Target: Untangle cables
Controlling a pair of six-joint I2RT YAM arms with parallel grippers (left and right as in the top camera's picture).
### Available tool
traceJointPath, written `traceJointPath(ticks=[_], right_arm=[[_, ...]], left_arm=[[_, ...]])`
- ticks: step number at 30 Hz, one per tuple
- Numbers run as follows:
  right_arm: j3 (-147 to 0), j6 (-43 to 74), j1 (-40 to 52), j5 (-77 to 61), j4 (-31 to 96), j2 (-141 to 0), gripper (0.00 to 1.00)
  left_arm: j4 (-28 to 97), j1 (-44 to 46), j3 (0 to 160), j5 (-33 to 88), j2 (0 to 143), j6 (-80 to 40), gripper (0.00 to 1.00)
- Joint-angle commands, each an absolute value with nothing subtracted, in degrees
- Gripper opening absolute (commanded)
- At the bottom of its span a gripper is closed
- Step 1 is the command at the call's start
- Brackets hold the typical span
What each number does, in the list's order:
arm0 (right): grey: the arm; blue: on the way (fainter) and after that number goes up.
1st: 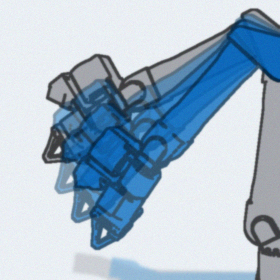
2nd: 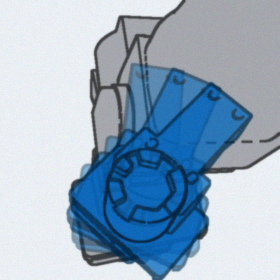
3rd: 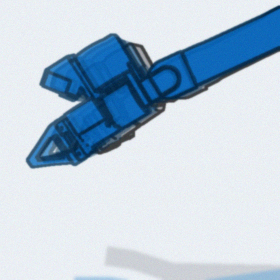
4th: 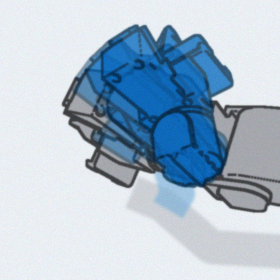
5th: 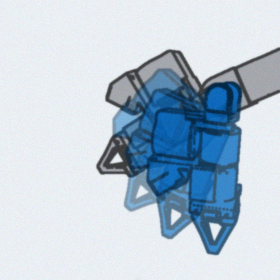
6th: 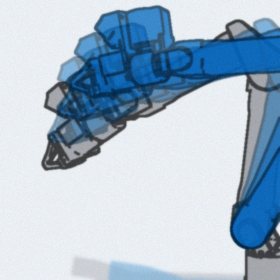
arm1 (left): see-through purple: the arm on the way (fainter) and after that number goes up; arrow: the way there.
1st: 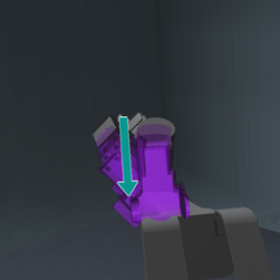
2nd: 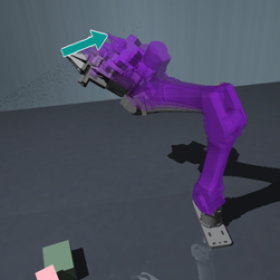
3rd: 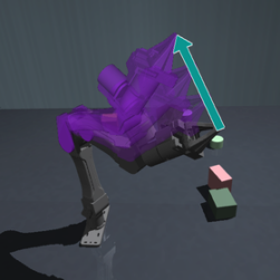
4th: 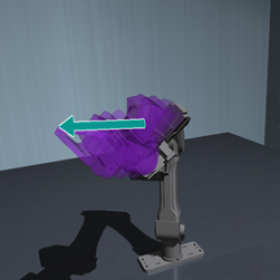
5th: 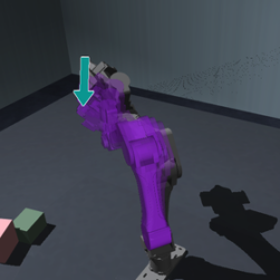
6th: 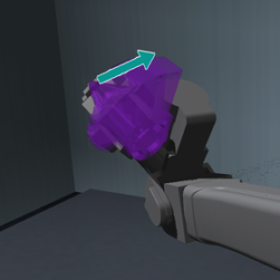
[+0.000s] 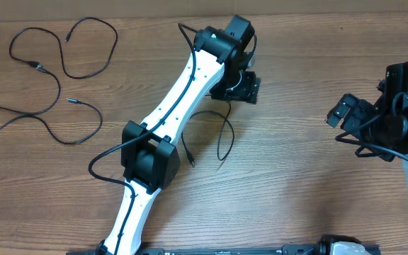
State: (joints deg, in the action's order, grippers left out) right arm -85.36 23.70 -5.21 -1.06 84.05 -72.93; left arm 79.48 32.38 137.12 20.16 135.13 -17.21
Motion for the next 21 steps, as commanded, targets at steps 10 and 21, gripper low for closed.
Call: traceJointPath(ticks=[10, 21], right_arm=[[-85.6, 23.5, -5.4, -0.5, 83.9, -72.8, 1.0], [-85.6, 23.5, -5.4, -0.5, 83.9, -72.8, 1.0]], left_arm=[[95.0, 31.9, 155.0, 11.6, 134.1, -19.2, 0.92], [96.8, 30.7, 153.1, 18.9, 131.3, -18.0, 0.94]])
